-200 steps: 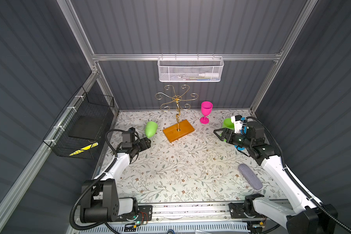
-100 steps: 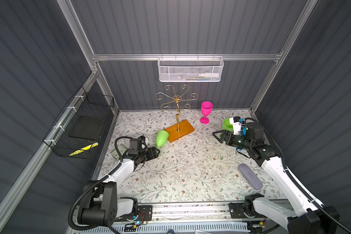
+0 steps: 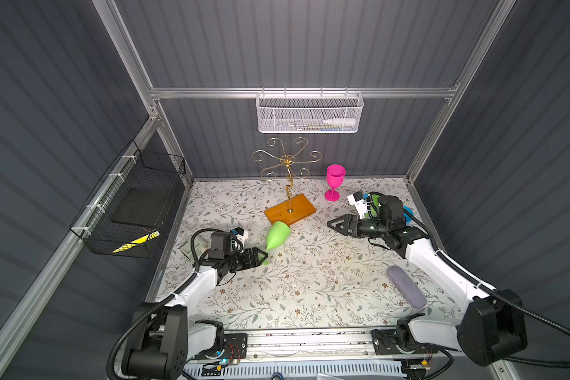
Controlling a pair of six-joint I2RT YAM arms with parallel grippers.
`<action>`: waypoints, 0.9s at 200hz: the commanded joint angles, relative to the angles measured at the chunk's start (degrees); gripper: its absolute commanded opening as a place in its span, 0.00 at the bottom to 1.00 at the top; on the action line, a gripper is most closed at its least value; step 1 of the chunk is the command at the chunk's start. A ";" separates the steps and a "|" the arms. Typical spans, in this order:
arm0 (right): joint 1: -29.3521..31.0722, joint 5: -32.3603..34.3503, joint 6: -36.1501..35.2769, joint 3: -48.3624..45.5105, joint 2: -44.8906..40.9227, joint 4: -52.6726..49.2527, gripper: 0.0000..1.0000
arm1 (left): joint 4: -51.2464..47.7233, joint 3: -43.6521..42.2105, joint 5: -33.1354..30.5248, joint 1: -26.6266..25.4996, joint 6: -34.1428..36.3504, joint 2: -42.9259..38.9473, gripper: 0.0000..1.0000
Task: Take the wine glass off the wine glass rack
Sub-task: 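Tilt the green glass sideways while the right gripper reaches for its bowl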
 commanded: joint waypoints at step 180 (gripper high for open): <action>4.54 2.63 -0.87 0.44 18.91 11.06 0.76 | 3.90 7.50 11.17 -5.56 4.92 10.90 0.04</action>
